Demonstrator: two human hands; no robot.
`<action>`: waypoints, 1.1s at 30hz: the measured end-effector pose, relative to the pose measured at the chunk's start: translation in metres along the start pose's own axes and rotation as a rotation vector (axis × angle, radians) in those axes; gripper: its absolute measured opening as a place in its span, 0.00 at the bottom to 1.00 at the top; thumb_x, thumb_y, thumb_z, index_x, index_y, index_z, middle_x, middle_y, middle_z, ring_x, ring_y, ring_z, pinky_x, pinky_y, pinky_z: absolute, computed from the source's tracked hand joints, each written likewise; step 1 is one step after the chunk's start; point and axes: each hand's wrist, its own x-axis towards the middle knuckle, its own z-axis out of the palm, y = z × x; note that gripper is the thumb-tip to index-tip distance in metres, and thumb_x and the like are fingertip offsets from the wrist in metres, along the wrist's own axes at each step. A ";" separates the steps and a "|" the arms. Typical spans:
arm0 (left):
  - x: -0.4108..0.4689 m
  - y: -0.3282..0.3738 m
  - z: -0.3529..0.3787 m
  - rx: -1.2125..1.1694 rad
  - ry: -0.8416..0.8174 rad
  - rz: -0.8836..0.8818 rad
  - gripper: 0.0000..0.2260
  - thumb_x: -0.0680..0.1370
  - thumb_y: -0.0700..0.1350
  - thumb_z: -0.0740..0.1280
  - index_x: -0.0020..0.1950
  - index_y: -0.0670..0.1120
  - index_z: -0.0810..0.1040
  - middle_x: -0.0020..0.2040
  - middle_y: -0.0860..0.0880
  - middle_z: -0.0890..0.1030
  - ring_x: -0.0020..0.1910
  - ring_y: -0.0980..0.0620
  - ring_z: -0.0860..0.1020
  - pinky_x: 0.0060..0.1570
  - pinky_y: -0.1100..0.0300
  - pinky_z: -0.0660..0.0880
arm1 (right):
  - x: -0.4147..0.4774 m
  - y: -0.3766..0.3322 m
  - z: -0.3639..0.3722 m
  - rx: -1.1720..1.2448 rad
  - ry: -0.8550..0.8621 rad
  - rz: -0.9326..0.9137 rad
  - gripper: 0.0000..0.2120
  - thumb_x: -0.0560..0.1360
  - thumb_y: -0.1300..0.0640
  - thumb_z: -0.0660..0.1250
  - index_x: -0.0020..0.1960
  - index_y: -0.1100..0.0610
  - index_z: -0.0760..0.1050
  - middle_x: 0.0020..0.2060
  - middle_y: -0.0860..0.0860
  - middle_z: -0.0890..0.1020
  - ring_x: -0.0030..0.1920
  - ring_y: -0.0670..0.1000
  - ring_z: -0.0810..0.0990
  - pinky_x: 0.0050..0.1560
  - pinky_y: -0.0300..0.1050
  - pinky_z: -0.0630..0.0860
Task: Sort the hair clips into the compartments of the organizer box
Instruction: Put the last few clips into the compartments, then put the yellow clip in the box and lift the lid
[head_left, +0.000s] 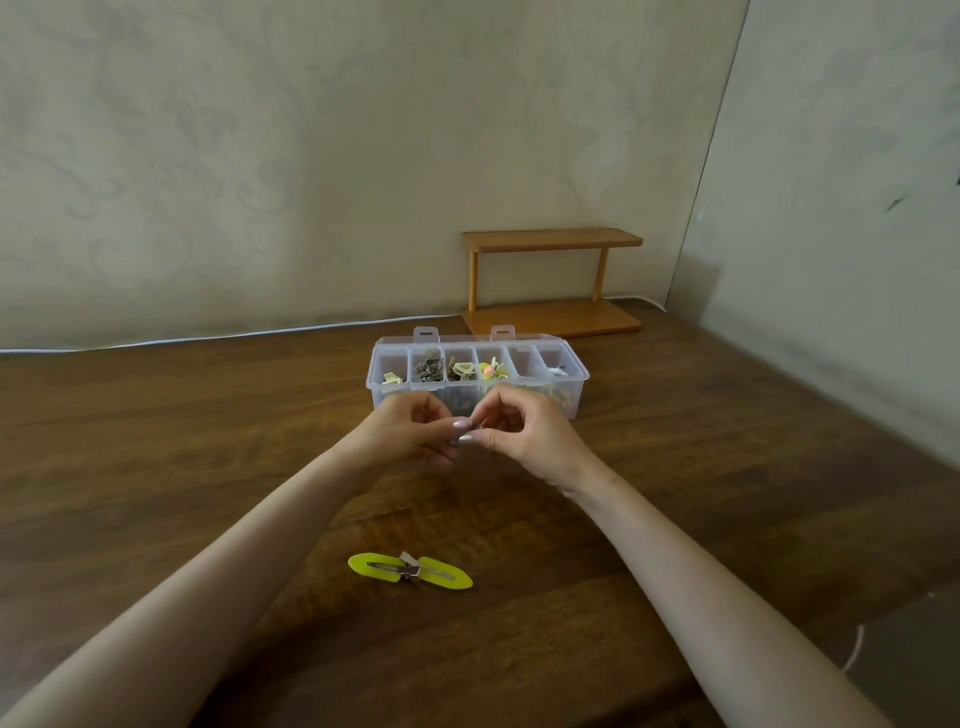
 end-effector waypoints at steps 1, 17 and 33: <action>0.000 0.000 0.000 -0.009 -0.002 0.011 0.05 0.74 0.41 0.68 0.45 0.40 0.74 0.38 0.44 0.81 0.32 0.57 0.81 0.33 0.67 0.78 | 0.000 -0.001 -0.001 0.004 0.016 -0.005 0.05 0.71 0.61 0.73 0.46 0.58 0.78 0.39 0.50 0.80 0.41 0.45 0.79 0.42 0.39 0.77; 0.002 0.001 -0.003 0.164 -0.028 0.061 0.02 0.77 0.42 0.64 0.47 0.45 0.76 0.43 0.48 0.82 0.40 0.57 0.81 0.36 0.69 0.75 | 0.066 0.039 -0.078 -0.572 0.672 0.303 0.06 0.71 0.53 0.72 0.39 0.55 0.80 0.47 0.52 0.80 0.56 0.54 0.72 0.54 0.49 0.70; -0.010 0.005 -0.006 0.321 -0.085 0.071 0.03 0.76 0.44 0.67 0.46 0.45 0.77 0.39 0.51 0.81 0.36 0.60 0.79 0.37 0.68 0.75 | 0.033 -0.001 -0.057 -0.636 0.453 0.067 0.06 0.76 0.55 0.66 0.49 0.53 0.81 0.48 0.50 0.79 0.47 0.48 0.76 0.46 0.40 0.73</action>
